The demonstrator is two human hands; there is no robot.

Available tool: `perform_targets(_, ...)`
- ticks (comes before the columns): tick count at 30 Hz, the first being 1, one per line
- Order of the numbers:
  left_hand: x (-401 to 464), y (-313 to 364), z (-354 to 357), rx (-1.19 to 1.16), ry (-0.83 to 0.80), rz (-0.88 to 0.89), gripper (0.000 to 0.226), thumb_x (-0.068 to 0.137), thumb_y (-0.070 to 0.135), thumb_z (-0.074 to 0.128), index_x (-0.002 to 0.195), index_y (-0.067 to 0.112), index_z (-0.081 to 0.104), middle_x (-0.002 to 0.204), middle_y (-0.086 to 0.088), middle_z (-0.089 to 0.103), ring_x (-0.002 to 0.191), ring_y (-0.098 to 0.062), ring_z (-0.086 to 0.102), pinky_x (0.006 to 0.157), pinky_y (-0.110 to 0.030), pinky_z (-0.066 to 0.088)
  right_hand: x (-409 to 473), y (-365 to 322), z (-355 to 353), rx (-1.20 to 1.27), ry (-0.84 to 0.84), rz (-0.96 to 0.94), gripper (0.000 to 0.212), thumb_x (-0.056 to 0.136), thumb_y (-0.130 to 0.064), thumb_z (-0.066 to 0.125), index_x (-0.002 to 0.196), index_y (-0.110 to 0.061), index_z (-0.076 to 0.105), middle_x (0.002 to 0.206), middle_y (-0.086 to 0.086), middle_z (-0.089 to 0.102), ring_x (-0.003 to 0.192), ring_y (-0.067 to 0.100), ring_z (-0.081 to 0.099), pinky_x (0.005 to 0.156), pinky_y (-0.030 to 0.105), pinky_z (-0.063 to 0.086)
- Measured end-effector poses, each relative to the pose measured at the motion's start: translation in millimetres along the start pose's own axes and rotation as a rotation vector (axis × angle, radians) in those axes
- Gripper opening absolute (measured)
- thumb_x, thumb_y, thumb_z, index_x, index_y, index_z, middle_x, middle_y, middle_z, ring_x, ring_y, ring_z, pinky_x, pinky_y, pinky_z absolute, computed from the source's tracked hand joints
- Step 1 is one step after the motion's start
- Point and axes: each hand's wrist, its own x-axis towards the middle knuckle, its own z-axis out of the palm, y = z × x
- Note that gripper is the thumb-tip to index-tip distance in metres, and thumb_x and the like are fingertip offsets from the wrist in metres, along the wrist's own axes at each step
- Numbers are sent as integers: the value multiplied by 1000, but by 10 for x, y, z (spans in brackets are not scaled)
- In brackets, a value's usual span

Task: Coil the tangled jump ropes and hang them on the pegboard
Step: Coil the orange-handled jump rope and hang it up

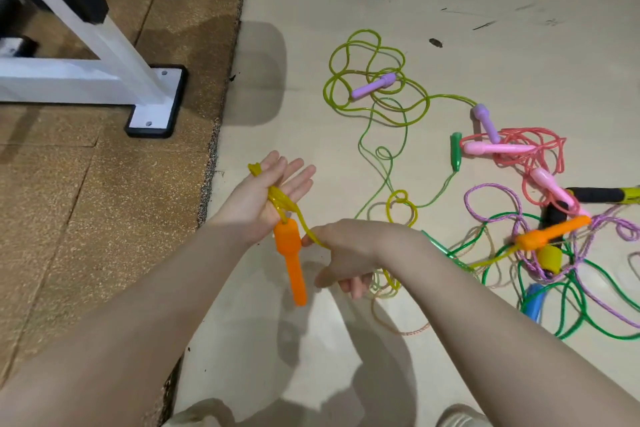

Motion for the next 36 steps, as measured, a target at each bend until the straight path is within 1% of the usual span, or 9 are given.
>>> perform_targets(3, 56, 8, 78, 195, 91, 86, 65, 96, 5, 45, 150, 20, 11, 147, -10, 34, 124, -26, 49, 97, -37, 44, -57, -26, -121, -375, 416, -93, 18, 85, -24, 52, 99, -17, 62, 87, 9, 67, 87, 27, 63, 68, 30, 46)
perform_targets(6, -15, -2, 133, 533, -52, 99, 66, 98, 13, 44, 150, 25, 4, 150, -14, 32, 100, -17, 67, 90, -22, 49, -143, 86, -277, -322, 824, -145, 17, 85, -25, 51, 94, -23, 65, 89, 5, 68, 94, 30, 60, 71, 34, 47)
perform_targets(10, -176, 41, 335, 1001, -210, 15, 57, 91, 61, 33, 135, 27, 46, 89, -12, 70, 42, -8, 53, 52, -22, 42, -189, 254, -368, 19, 1182, -223, 14, 78, -28, 58, 88, -18, 62, 74, 2, 66, 80, 27, 61, 71, 36, 48)
perform_targets(14, -297, 61, 499, 797, -559, -387, 78, 64, 79, 21, 94, 21, 64, 58, -8, 62, 27, -5, 22, 40, -20, 25, -133, 288, -340, -85, 1429, -120, 35, 87, -42, 46, 102, -13, 58, 76, 2, 65, 80, 27, 58, 71, 31, 37)
perform_targets(19, -251, 152, 226, 341, -958, -356, 44, 81, 40, 63, 120, 19, 63, 65, 4, 65, 27, -3, 23, 34, -11, 25, -20, 497, -351, 652, 962, -152, 23, 86, -36, 63, 86, -12, 64, 68, -4, 60, 66, 11, 55, 70, 30, 43)
perform_targets(24, -105, 375, -66, -224, -682, -206, 54, 74, 23, 75, 125, 10, 59, 107, -11, 68, 36, 1, 32, 37, -10, 34, 150, 751, 81, 246, 412, -11, 32, 85, -29, 65, 57, -23, 52, 56, -9, 51, 66, 11, 50, 63, 24, 37)
perform_targets(30, 50, 189, -180, -130, 9, 82, 46, 97, 20, 42, 142, 17, 33, 143, -10, 44, 99, -23, 67, 72, -28, 56, 108, 395, 97, 137, 37, -131, 32, 80, -2, 64, 106, -21, 65, 63, -20, 64, 61, -8, 57, 67, 20, 47)
perform_targets(33, 87, 131, -165, 71, 72, 131, 54, 98, 16, 43, 147, 22, 22, 150, -3, 34, 125, -25, 50, 95, -36, 45, 58, 217, 5, 263, 71, -258, 49, 86, -9, 62, 129, -30, 53, 92, -6, 61, 80, 8, 55, 75, 20, 46)
perform_targets(36, -1, 45, -104, 729, -119, 145, 66, 95, 16, 50, 148, 31, 14, 138, 4, 48, 101, -6, 61, 100, -33, 41, -28, 225, -90, 511, 168, -250, 29, 91, -14, 56, 120, -14, 57, 77, 2, 62, 59, 8, 54, 45, 16, 41)
